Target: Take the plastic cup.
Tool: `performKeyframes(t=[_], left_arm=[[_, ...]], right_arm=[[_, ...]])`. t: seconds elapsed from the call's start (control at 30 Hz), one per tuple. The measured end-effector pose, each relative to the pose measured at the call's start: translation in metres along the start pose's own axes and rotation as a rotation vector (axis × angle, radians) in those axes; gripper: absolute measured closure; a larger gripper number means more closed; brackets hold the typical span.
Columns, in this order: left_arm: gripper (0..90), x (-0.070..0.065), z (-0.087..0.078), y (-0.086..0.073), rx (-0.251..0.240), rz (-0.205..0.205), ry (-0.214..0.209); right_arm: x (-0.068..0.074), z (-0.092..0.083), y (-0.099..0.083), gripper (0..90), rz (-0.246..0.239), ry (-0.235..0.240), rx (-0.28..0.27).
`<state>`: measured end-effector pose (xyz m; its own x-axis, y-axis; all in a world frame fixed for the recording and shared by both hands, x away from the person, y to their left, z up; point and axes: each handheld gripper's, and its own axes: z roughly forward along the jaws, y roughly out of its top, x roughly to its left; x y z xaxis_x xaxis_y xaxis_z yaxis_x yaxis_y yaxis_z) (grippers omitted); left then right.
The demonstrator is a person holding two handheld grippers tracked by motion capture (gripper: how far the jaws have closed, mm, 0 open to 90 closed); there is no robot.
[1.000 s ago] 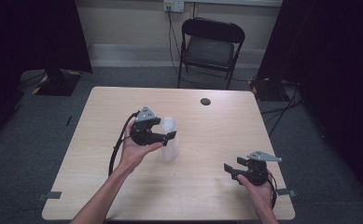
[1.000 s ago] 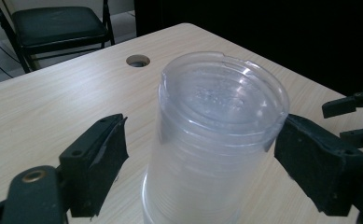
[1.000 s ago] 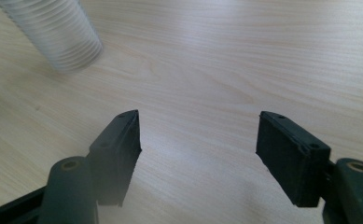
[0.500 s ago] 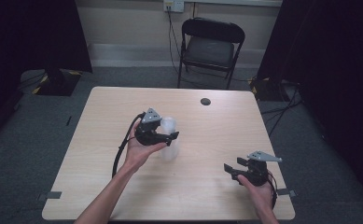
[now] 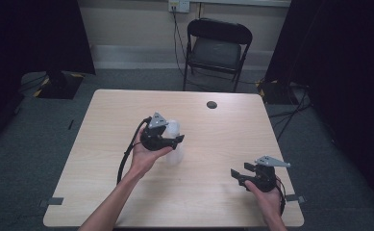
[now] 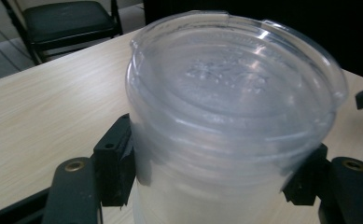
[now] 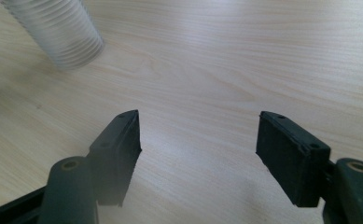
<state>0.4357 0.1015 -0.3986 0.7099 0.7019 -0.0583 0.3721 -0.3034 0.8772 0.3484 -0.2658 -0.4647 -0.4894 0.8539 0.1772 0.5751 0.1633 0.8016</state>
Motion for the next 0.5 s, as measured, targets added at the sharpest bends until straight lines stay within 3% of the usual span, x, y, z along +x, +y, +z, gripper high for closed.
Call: performKeyframes(t=[0.5], left_arm=[[33.2, 0.0018, -0.0048, 0.0015, -0.009, 0.003, -0.002]], right_arm=[[0.0007, 0.0006, 0.0004, 31.0, 0.001, 0.001, 0.006]])
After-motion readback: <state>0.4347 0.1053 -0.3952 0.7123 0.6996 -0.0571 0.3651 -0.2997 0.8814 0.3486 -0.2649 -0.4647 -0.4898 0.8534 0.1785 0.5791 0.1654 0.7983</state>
